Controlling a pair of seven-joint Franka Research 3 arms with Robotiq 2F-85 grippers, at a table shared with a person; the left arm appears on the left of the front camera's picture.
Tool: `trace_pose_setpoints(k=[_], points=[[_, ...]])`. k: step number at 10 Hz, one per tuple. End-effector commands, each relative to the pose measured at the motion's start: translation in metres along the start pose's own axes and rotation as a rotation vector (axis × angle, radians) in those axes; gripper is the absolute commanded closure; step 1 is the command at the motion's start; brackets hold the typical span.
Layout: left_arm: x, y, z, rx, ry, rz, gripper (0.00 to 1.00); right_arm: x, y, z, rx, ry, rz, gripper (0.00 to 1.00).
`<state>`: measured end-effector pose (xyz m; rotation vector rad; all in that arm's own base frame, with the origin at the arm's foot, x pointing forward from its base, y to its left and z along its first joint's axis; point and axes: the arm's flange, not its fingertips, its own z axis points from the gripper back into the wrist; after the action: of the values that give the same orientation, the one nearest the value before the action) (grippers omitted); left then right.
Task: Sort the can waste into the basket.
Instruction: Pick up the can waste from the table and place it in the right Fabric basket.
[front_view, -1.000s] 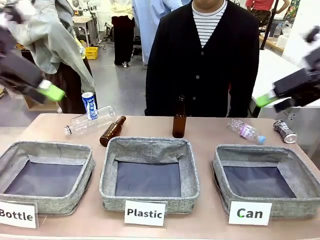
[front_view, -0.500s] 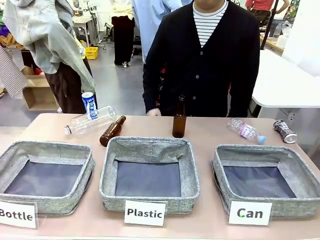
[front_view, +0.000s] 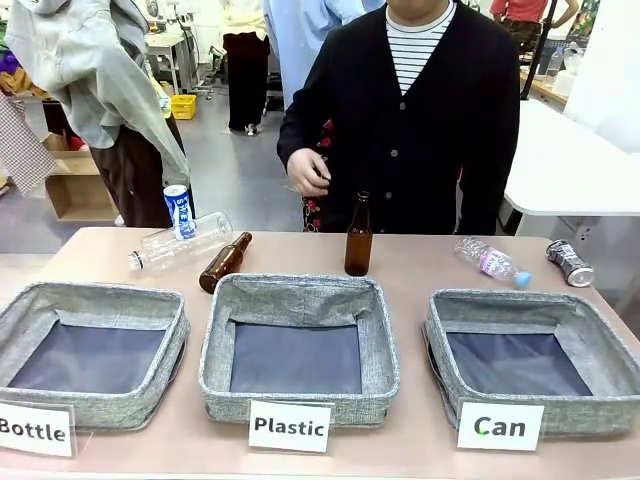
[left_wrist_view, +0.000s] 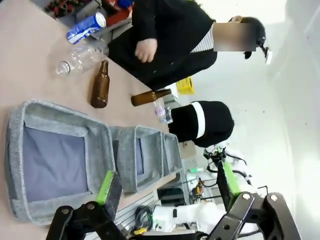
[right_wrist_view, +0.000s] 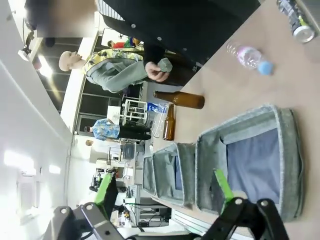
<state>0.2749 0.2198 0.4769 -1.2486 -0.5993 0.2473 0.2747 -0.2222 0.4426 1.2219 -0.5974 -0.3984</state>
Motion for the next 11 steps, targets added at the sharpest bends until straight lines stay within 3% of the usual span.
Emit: trace_pose_setpoints(k=[1,5,7,8,9,10,11], points=[[0.007,-0.007,0.007,0.032,0.049,-0.046,0.00,-0.002,0.012,0.005,0.013,0.014,0.015,0.00],[0.007,-0.007,0.007,0.032,0.049,-0.046,0.00,-0.005,0.009,0.002,-0.005,0.025,0.000,0.00],[0.007,-0.007,0.007,0.032,0.049,-0.046,0.00,0.002,0.052,-0.044,-0.373,0.097,0.271,0.00],[0.007,-0.007,0.007,0.032,0.049,-0.046,0.00,0.009,0.064,-0.065,-0.641,0.124,0.429,0.00],[0.007,-0.007,0.007,0.032,0.049,-0.046,0.00,0.016,0.066,-0.083,-0.818,0.204,0.545,0.00],[0.007,-0.007,0.007,0.032,0.049,-0.046,0.00,0.024,0.063,-0.099,-1.014,0.180,0.589,0.00],[0.007,-0.007,0.007,0.032,0.049,-0.046,0.00,0.031,0.058,-0.113,-1.123,0.169,0.624,0.00]])
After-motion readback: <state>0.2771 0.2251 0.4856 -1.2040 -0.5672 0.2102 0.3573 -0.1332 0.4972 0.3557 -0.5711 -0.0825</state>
